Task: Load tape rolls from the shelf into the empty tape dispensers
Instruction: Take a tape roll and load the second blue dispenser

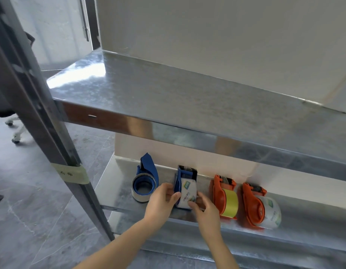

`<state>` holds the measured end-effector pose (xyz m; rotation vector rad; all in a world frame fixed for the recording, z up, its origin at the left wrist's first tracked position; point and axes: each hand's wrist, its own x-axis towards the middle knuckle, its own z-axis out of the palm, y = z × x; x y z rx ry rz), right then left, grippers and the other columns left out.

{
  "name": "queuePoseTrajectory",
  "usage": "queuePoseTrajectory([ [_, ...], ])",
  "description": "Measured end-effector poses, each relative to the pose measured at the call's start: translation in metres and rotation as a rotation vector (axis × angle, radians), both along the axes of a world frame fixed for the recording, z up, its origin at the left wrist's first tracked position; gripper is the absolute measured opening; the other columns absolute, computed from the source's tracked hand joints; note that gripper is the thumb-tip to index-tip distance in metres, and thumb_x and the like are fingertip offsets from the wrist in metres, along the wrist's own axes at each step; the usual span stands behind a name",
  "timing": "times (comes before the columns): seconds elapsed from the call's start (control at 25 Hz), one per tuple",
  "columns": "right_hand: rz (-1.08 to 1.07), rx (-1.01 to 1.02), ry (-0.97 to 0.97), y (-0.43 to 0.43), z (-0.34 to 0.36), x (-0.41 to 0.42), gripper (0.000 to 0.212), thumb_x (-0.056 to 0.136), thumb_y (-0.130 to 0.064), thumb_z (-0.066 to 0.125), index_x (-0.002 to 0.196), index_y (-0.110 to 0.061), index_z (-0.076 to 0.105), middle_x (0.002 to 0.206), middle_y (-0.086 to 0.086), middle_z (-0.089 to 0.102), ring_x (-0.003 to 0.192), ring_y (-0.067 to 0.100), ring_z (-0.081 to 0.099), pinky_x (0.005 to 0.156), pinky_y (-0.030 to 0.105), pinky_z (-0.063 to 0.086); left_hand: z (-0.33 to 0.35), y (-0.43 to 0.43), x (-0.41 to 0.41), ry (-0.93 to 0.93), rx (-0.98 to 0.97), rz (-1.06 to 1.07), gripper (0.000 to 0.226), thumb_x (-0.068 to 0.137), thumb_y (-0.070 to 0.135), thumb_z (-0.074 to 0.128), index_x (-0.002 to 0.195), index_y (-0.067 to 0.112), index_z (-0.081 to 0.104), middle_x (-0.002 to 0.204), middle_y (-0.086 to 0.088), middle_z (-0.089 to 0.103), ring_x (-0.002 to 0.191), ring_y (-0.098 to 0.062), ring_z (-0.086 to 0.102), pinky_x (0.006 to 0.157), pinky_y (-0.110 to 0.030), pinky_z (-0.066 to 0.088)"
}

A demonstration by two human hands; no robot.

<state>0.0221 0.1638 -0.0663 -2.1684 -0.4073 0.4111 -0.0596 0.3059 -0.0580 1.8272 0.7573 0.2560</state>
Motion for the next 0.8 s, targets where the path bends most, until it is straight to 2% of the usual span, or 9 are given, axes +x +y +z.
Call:
queuePoseTrajectory([
  [0.12, -0.012, -0.024, 0.001, -0.002, -0.003, 0.003, 0.034, 0.085, -0.025, 0.071, 0.115, -0.034, 0.057, 0.092, -0.024, 0.065, 0.089, -0.007, 0.063, 0.071, 0.011, 0.046, 0.005, 0.023, -0.034, -0.070, 0.033, 0.042, 0.018, 0.090, 0.033, 0.065, 0.106, 0.031, 0.057, 0.096, 0.017, 0.065, 0.088, 0.005, 0.062, 0.072, -0.012, 0.049],
  [0.24, -0.035, -0.038, 0.004, 0.000, -0.002, 0.002, 0.043, 0.086, -0.025, 0.071, 0.127, -0.023, 0.057, 0.105, -0.010, 0.069, 0.096, 0.007, 0.065, 0.082, 0.025, 0.051, 0.009, 0.055, -0.057, -0.121, 0.030, 0.178, 0.014, 0.089, 0.025, 0.067, 0.099, 0.032, 0.059, 0.093, 0.011, 0.068, 0.086, -0.001, 0.064, 0.068, -0.013, 0.048],
  [0.4, -0.049, -0.044, -0.056, 0.004, 0.011, -0.006, 0.050, 0.084, -0.024, 0.073, 0.130, -0.021, 0.055, 0.115, -0.004, 0.068, 0.105, 0.016, 0.064, 0.086, 0.031, 0.052, 0.006, 0.088, -0.068, -0.056, 0.038, 0.281, 0.015, 0.089, 0.027, 0.067, 0.102, 0.025, 0.060, 0.093, 0.007, 0.067, 0.086, -0.008, 0.064, 0.071, -0.025, 0.052],
  [0.44, -0.064, -0.063, -0.131, 0.006, 0.015, -0.011, 0.052, 0.082, -0.023, 0.075, 0.130, -0.020, 0.054, 0.120, -0.001, 0.066, 0.109, 0.018, 0.062, 0.088, 0.033, 0.052, 0.003, 0.093, -0.069, -0.040, 0.030, 0.297, 0.016, 0.089, 0.027, 0.067, 0.103, 0.022, 0.060, 0.095, 0.006, 0.067, 0.087, -0.010, 0.064, 0.074, -0.028, 0.053],
  [0.52, -0.039, -0.108, -0.436, 0.015, 0.023, -0.023, 0.054, 0.078, -0.024, 0.078, 0.127, -0.016, 0.057, 0.123, 0.000, 0.063, 0.109, 0.014, 0.059, 0.088, 0.032, 0.052, -0.002, 0.099, -0.071, -0.024, 0.016, 0.310, 0.018, 0.089, 0.026, 0.066, 0.105, 0.020, 0.060, 0.095, 0.005, 0.066, 0.088, -0.012, 0.064, 0.073, -0.028, 0.053],
  [0.6, 0.167, -0.082, -0.702, 0.038, 0.031, -0.043, 0.048, 0.080, -0.029, 0.076, 0.124, -0.020, 0.059, 0.115, -0.013, 0.060, 0.104, 0.005, 0.054, 0.090, 0.024, 0.046, -0.006, 0.101, -0.074, -0.017, 0.003, 0.309, 0.018, 0.090, 0.026, 0.066, 0.105, 0.020, 0.060, 0.094, 0.006, 0.066, 0.089, -0.013, 0.065, 0.068, -0.023, 0.050],
  [0.64, 0.309, -0.084, -0.775, 0.054, 0.035, -0.051, 0.043, 0.082, -0.032, 0.074, 0.121, -0.023, 0.060, 0.111, -0.016, 0.061, 0.101, 0.004, 0.055, 0.089, 0.022, 0.044, -0.007, 0.102, -0.077, -0.015, 0.001, 0.306, 0.017, 0.090, 0.026, 0.066, 0.104, 0.020, 0.060, 0.094, 0.005, 0.066, 0.090, -0.013, 0.065, 0.068, -0.024, 0.051],
  [0.72, 0.543, -0.168, -0.828, 0.091, 0.035, -0.063, 0.040, 0.082, -0.038, 0.071, 0.118, -0.026, 0.062, 0.107, -0.014, 0.066, 0.099, 0.010, 0.060, 0.087, 0.026, 0.047, -0.008, 0.103, -0.083, -0.011, 0.013, 0.296, 0.017, 0.090, 0.027, 0.066, 0.104, 0.020, 0.060, 0.096, 0.004, 0.066, 0.089, -0.013, 0.065, 0.073, -0.030, 0.055],
  [0.8, 0.656, -0.352, -0.733, 0.123, 0.030, -0.070, 0.046, 0.085, -0.045, 0.065, 0.126, -0.024, 0.059, 0.117, -0.008, 0.066, 0.111, 0.018, 0.058, 0.096, 0.035, 0.042, -0.006, 0.104, -0.090, 0.003, 0.027, 0.272, 0.018, 0.090, 0.027, 0.065, 0.105, 0.020, 0.059, 0.098, 0.005, 0.065, 0.088, -0.010, 0.064, 0.078, -0.035, 0.057],
])
